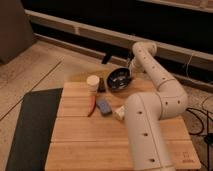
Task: Drag the ceramic bowl in a circle
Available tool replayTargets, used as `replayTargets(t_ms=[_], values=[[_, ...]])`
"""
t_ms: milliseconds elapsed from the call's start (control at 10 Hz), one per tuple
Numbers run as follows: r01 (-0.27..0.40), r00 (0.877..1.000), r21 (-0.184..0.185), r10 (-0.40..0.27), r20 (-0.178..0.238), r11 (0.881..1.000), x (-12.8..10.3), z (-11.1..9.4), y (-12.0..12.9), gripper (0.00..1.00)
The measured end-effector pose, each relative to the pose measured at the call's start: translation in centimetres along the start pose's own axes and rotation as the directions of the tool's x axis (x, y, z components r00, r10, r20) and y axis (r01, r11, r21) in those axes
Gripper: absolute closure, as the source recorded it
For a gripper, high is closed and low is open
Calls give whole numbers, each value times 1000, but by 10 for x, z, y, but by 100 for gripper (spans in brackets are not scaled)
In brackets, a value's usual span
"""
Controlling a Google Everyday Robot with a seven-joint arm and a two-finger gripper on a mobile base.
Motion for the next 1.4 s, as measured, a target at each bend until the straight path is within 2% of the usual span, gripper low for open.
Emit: replayTargets(t_ms=[100,200,400,700,800,1000,1100,1300,1400], values=[[13,1000,-5,-13,-10,1000,3,-2,8,100],[37,999,4,-36,-15,999,7,-7,17,100],[39,999,35,-38,-18,999,20,-16,20,100],[-20,999,78,23,-46,997,64,-14,10,100],[-53,997,113,59,-54,992,81,-15,-3,100],[-111,991,200,124,-52,973,97,-25,-39,100],[-158,984,264,174,-37,951,101,-36,-67,100],[-222,972,334,233,7,916,90,-56,-106,100],[-235,970,352,243,22,906,80,-60,-119,100]])
